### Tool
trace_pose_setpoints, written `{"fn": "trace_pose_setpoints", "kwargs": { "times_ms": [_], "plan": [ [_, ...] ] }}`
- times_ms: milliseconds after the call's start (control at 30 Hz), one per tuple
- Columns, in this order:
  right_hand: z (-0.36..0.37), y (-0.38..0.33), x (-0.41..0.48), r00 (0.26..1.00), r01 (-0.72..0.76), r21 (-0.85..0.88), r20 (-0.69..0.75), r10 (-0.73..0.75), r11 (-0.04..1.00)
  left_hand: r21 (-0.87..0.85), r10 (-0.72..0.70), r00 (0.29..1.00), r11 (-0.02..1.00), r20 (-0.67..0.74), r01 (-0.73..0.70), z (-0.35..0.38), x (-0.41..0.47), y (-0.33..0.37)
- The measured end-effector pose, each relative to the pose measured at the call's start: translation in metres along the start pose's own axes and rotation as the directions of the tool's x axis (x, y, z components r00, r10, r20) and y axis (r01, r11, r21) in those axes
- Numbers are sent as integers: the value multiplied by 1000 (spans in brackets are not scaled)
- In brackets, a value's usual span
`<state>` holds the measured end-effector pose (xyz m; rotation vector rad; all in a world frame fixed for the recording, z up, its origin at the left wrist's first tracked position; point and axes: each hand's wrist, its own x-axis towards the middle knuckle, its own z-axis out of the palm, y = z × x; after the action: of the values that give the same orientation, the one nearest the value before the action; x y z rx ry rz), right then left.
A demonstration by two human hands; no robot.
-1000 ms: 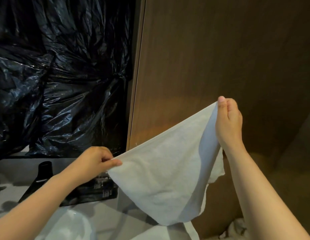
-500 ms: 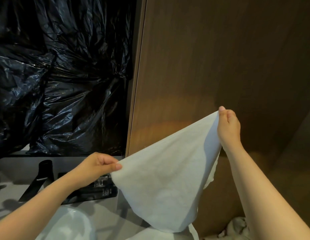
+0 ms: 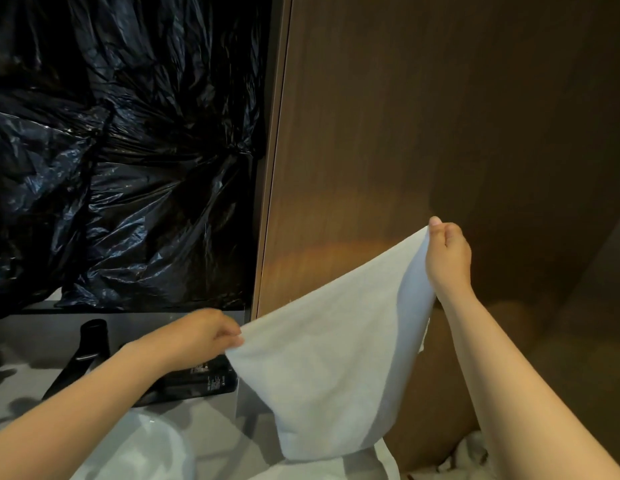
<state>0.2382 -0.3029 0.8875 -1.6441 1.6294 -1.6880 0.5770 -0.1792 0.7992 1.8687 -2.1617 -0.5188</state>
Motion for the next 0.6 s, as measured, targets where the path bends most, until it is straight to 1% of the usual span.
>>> {"fn": "trace_pose_setpoints", "kwargs": {
  "times_ms": [33,100,167,233,267,333,400,433,467,533,567,600],
  "plan": [
    [-2,0,1,1000,-2,3,-15,2,1000,-52,-11,995,999,-96,6,-4,1,-1],
    [-7,0,3,999,0,11,-47,0,1000,-114,-22,952,993,-305,-13,-14,1,-1],
    [-11,-5,6,997,1,33,-80,2,999,-90,-1,874,995,-487,-48,-26,3,3],
    [-14,-11,8,995,8,39,-104,-3,999,-59,18,789,996,-615,-68,-41,7,10],
    [-15,-15,9,994,16,32,-111,-12,999,-60,4,765,997,-644,-56,-50,10,13],
    [-18,-22,11,990,46,31,-134,-41,998,-65,-49,749,998,-661,8,-69,18,19],
    [-23,-27,12,981,100,43,-171,-91,994,23,-35,720,997,-693,71,-85,26,25],
    [-25,-29,12,975,129,47,-187,-118,991,71,-3,689,994,-725,80,-91,28,28],
    [-28,-30,12,971,154,50,-195,-141,987,96,25,653,993,-757,74,-95,29,31],
    [-31,-29,13,970,172,49,-185,-160,984,58,36,589,998,-808,19,-98,28,33],
    [-32,-27,13,973,163,42,-170,-153,986,8,15,576,1000,-817,-14,-97,27,33],
    [-32,-23,13,977,148,37,-158,-140,988,-46,-13,584,998,-812,-41,-95,27,33]
  ]
}}
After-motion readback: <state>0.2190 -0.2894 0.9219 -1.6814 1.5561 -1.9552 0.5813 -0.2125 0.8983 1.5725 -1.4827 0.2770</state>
